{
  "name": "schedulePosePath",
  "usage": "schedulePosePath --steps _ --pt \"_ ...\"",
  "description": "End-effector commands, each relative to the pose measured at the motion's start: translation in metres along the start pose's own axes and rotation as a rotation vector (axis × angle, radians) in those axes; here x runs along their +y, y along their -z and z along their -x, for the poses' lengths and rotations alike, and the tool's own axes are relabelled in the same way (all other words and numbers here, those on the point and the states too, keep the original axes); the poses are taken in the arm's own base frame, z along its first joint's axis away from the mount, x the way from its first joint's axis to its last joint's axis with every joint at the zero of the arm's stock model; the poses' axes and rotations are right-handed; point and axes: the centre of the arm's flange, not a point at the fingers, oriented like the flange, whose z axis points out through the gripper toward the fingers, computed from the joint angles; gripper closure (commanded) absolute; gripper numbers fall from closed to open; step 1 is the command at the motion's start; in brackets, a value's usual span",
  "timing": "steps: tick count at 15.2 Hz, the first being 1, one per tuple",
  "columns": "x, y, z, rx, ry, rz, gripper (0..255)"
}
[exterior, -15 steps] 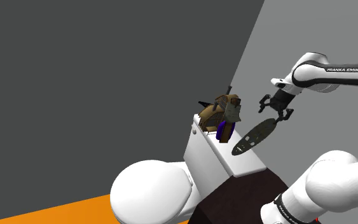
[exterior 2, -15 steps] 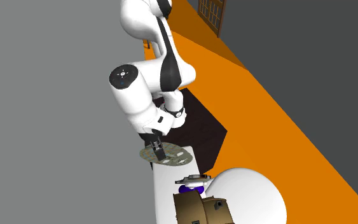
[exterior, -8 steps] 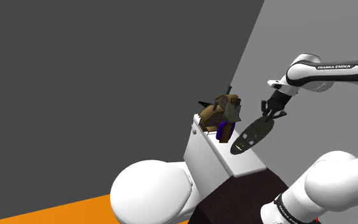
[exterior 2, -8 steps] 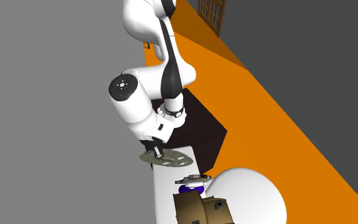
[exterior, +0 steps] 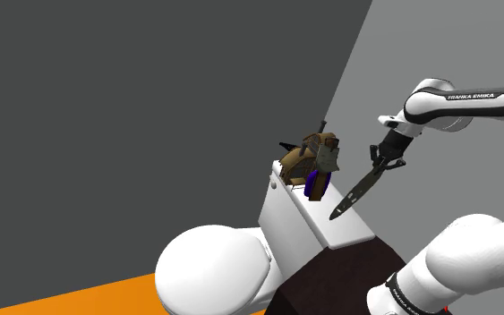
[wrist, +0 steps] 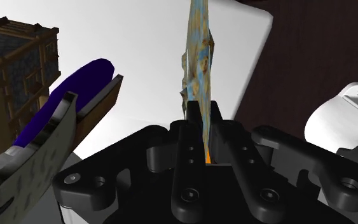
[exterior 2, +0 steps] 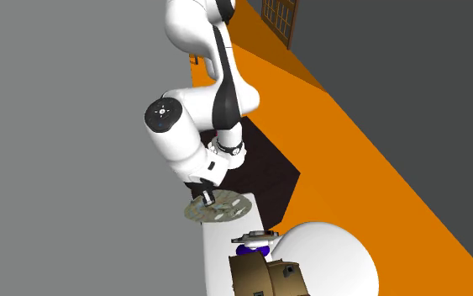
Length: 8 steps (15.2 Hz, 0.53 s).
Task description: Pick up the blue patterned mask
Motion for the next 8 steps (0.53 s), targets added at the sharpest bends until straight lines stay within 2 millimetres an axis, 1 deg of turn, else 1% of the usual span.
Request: schedulePosePath --steps 1,8 --pt "-0.025 0.007 0.046 0.068 -0.124 0.037 255" --pt "-0.026 0.044 0.04 0.068 -0.124 0.037 255"
